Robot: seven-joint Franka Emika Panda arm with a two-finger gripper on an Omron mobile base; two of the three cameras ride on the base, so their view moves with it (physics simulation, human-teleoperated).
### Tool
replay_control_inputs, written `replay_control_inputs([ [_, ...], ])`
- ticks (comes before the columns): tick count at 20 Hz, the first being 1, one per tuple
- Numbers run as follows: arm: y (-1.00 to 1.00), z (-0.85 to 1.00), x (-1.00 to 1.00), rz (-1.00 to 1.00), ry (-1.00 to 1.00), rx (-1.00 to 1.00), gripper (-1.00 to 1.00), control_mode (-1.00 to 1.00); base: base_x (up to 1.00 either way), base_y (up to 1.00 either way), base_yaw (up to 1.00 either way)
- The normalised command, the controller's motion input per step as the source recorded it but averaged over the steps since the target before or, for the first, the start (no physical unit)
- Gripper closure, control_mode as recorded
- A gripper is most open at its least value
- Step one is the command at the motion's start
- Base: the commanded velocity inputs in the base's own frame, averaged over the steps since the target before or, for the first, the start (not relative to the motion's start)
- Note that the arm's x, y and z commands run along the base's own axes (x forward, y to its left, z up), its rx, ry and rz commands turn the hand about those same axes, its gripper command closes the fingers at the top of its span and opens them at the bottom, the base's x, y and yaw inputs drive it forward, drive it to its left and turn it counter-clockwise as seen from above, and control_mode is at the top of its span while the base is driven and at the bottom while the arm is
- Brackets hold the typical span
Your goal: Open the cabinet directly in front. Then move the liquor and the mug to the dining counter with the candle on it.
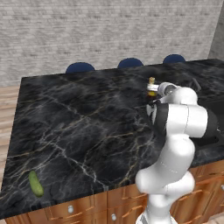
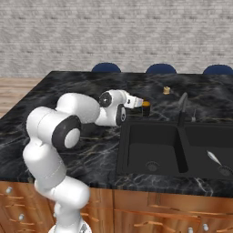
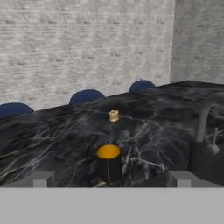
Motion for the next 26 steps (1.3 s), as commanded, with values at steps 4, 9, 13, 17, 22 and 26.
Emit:
replay_control_inputs([
  [4,0.28,1.0,-0.6,-0.02,0.31,0.0,-1.0,-1.0,0.0,0.0,0.0],
  [9,0.37,0.92,-0.86,0.0,0.58,-0.04,-1.0,-1.0,0.0,0.0,0.0],
  [13,0.54,0.13,-1.0,0.0,0.59,-0.11,-1.0,-1.0,0.0,0.0,0.0],
  [17,0.78,-0.34,-1.0,0.15,0.22,-0.13,-1.0,-1.0,0.0,0.0,0.0],
  [22,0.15,-0.73,-1.0,0.39,-0.05,0.01,-1.0,-1.0,0.0,0.0,0.0],
  [26,-0.13,-0.96,-1.0,0.44,-0.25,0.19,-1.0,-1.0,0.0,0.0,0.0],
])
